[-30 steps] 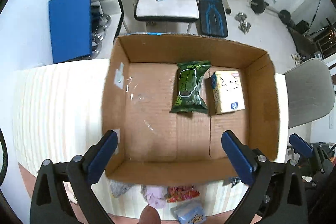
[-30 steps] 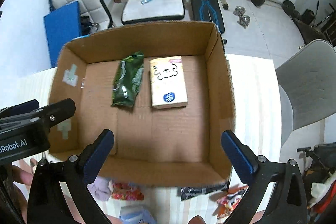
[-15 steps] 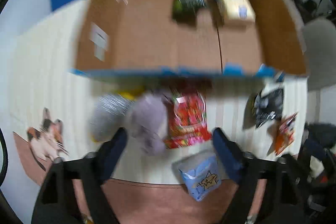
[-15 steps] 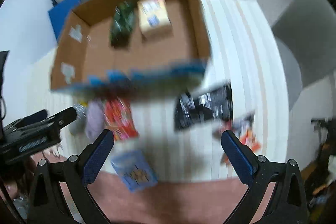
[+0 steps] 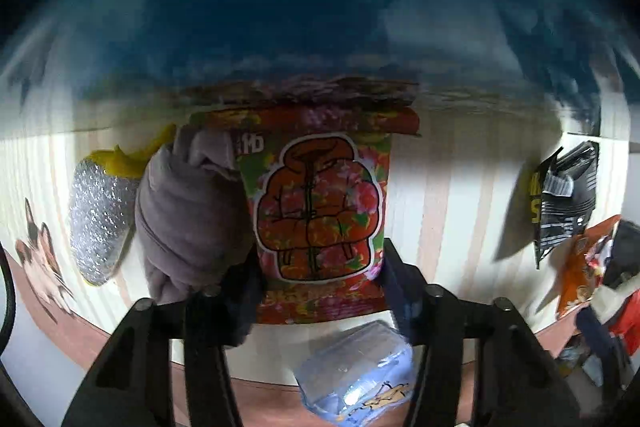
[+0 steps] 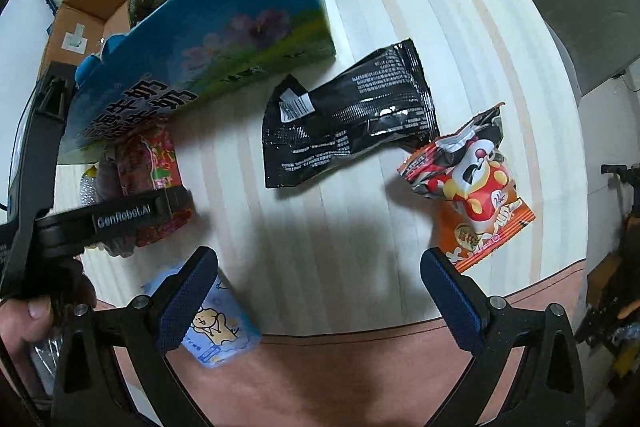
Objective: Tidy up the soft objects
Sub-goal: 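Grasp the red floral pack with the left tool while the right tool grasps the blue bear pack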
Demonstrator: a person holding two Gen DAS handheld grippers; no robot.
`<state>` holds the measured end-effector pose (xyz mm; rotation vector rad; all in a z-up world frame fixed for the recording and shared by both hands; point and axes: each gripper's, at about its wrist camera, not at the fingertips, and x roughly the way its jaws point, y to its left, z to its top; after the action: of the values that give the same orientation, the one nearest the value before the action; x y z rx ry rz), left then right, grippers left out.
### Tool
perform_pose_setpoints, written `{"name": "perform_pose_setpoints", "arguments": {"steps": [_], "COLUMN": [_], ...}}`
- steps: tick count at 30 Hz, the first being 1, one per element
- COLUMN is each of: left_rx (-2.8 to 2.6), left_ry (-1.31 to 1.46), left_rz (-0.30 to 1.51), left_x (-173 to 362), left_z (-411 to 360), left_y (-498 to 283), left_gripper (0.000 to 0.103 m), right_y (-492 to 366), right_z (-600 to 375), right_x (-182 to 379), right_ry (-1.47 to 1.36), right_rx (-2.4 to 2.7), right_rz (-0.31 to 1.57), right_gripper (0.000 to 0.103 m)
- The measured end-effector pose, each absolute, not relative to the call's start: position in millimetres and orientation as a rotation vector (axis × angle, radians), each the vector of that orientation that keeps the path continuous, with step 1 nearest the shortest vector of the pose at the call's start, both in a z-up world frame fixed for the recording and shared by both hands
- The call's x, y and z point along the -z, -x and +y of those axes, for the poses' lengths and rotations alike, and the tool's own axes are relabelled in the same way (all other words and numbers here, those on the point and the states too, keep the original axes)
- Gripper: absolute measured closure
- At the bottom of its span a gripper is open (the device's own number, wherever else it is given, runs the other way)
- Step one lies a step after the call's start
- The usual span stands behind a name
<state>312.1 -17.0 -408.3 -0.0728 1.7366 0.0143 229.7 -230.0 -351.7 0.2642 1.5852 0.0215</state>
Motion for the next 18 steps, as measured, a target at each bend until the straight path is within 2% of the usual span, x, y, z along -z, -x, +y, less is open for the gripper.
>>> {"name": "perform_pose_setpoints", "arguments": {"steps": [10, 14, 18], "left_rx": [-0.008, -0.048, -0.094], "left_ry": [0.116, 0.136, 0.213], "left_rz": [1.619, 1.612, 1.658], "left_x": [338.3, 330.6, 344.3], "left_z": [16.0, 42.1, 63.8], "left_y": [-274.5, -241.2, -215.2], "left_gripper": [0.059, 0.059, 0.06], "right_y": [-204.2, -187.9, -177.6], "right_z": [-194.0, -162.4, -132.1], "right_x": [347.3, 353.1, 364.9], "right_ry": [-0.214, -0.167, -0.125], "right_rx": [-0.172, -0.273, -0.335], "right_rz": [1.621, 1.647, 1.67], "right_gripper": [0.0, 0.0, 0.0]}}
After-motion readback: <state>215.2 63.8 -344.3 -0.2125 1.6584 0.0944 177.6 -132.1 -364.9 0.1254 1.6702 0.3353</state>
